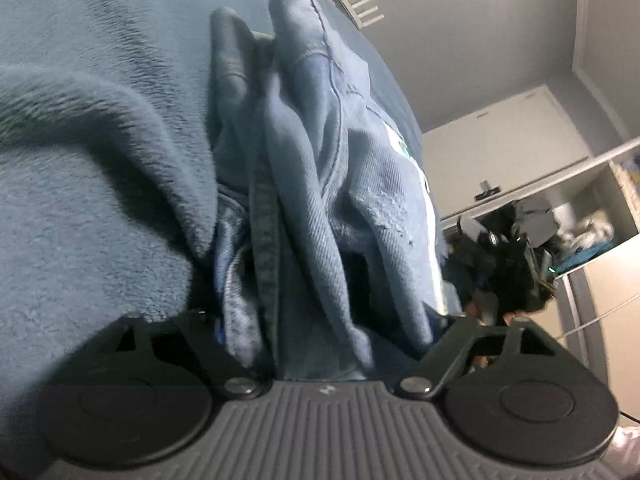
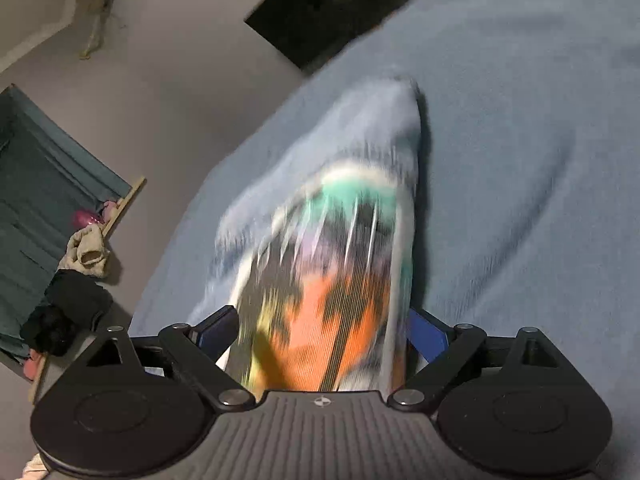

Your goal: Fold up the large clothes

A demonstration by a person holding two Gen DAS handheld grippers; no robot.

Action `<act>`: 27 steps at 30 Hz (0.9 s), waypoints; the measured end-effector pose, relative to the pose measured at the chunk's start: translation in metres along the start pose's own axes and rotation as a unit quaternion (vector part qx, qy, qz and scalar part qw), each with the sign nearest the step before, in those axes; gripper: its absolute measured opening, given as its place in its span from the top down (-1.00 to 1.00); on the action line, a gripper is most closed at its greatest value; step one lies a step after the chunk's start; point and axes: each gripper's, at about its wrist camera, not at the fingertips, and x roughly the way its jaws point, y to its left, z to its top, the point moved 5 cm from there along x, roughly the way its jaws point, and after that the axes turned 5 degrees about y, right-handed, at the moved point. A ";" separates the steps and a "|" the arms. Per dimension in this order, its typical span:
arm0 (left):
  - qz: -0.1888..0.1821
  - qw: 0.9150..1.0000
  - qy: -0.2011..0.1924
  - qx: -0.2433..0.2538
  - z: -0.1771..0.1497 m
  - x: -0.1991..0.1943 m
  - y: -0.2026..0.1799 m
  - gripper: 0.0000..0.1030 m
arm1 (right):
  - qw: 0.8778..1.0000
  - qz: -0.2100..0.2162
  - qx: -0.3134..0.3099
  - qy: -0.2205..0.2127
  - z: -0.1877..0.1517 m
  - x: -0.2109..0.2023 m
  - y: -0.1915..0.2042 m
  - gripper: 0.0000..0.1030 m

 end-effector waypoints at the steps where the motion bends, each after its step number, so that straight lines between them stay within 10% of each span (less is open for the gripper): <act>1: -0.004 1.000 -0.001 -0.001 -0.001 -0.002 0.002 -0.48 | 1.000 0.007 -0.001 0.004 0.011 0.004 -0.006 -0.95; 17: -0.070 0.997 -0.002 -0.030 -0.013 -0.021 0.037 -0.39 | 0.975 0.178 0.086 0.103 0.077 0.118 -0.072 -1.00; 24: -0.075 0.997 -0.001 -0.029 -0.007 -0.016 0.044 -0.39 | 0.978 0.158 0.054 0.124 0.105 0.163 -0.064 -1.00; 27: -0.081 0.997 -0.009 -0.019 -0.004 -0.012 0.035 -0.33 | 0.983 0.147 0.032 0.108 0.111 0.164 -0.061 -0.59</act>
